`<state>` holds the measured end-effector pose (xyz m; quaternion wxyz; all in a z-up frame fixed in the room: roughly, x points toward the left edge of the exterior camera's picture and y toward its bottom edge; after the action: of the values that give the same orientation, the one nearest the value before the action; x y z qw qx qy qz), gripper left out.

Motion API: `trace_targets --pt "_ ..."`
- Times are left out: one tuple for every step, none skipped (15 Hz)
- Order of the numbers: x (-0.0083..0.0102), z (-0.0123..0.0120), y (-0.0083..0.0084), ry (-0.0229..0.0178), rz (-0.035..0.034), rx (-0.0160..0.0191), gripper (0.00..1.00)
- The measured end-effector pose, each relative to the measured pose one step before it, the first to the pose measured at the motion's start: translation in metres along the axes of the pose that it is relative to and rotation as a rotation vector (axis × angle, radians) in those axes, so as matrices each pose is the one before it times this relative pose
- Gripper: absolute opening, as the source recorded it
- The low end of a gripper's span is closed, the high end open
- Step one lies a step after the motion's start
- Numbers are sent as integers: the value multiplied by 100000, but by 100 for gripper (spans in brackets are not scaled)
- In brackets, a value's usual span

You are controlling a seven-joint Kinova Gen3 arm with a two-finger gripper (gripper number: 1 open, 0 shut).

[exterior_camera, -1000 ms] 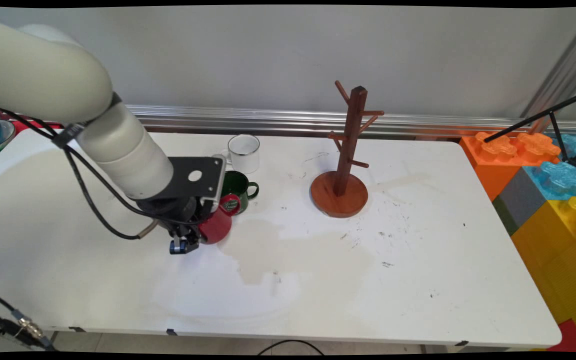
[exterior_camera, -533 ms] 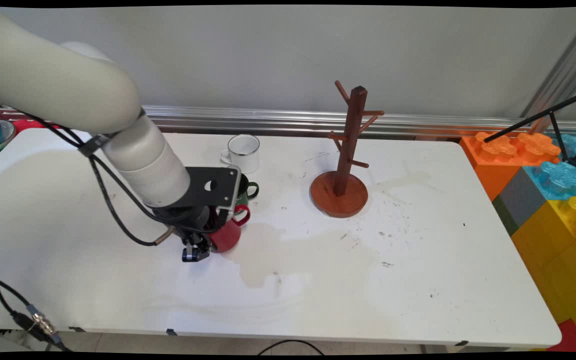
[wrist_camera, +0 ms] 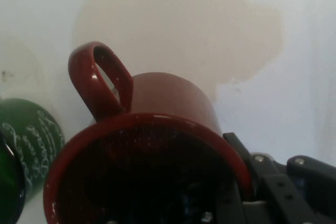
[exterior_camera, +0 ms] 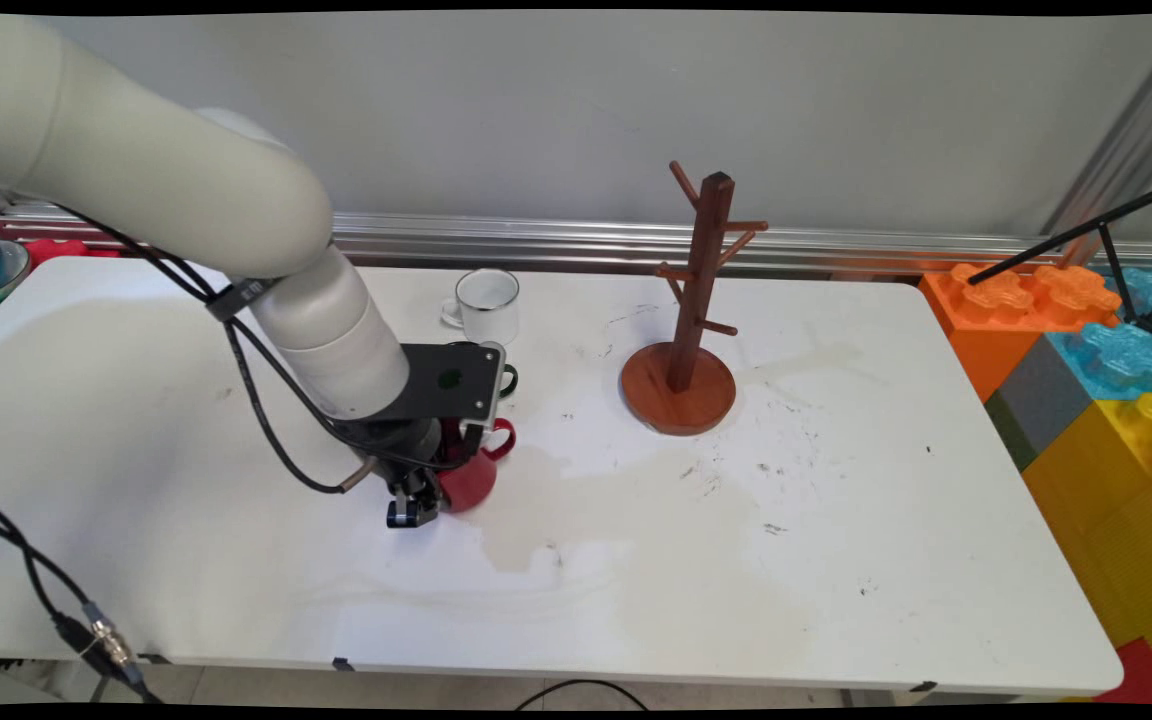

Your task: Place the picked object on the table

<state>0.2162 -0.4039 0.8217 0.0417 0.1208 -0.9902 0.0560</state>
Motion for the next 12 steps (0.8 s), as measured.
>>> trace_targets --pt "87 177 -119 -6 -155 -158 0" --pt "80 163 -105 51 -153 -128 0" --pt "104 197 -128 92 -151 -192 0" --pt "74 159 -114 137 -359 -143 0" --pt "28 142 -104 142 -613 -145 100" --pt "11 117 -75 105 -614 -216 100" --pt "52 127 -92 576 -437 -200 100" --pt "116 41 -42 1182 -21 -270 100" --pt "100 -60 -47 1290 105 -88 100" --pt "117 -179 -67 1730 266 5 100" --pt "67 -294 -73 1782 169 217 100" --pt "61 -275 -51 1343 172 154 100"
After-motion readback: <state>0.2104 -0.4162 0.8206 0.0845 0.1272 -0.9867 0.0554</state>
